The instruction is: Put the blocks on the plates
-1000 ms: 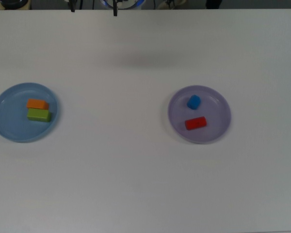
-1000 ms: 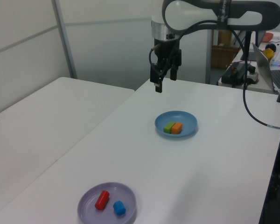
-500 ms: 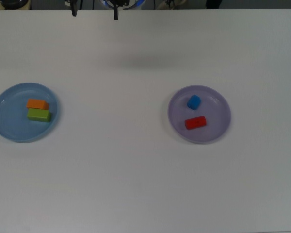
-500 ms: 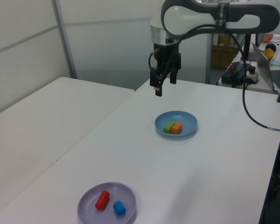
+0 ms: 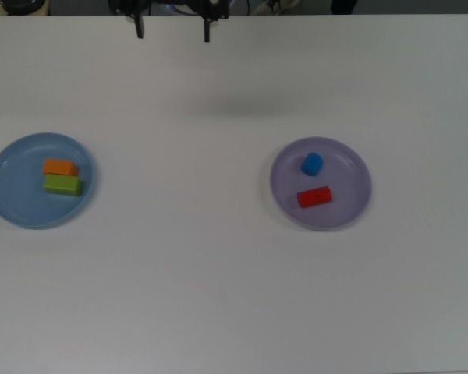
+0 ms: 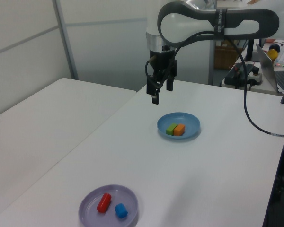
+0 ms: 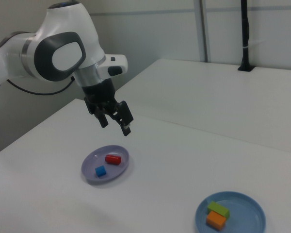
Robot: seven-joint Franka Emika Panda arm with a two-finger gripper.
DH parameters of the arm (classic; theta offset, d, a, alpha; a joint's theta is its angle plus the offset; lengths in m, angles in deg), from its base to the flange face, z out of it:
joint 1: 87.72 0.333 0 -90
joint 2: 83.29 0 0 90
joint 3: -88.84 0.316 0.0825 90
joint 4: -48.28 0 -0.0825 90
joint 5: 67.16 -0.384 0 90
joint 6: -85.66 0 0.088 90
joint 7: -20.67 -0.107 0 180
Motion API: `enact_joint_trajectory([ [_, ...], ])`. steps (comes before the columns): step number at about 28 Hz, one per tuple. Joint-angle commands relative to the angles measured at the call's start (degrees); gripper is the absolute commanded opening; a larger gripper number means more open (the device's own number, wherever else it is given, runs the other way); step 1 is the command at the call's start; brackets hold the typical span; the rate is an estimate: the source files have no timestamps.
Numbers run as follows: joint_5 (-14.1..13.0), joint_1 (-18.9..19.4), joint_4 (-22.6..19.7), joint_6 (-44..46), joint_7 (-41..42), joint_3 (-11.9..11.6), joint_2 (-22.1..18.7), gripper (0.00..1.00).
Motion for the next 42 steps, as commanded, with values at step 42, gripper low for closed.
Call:
enact_joint_trajectory([
  [42, -2.7, 3.6, -0.3, -1.6, 0.3, -0.3, 0.8, 1.0],
])
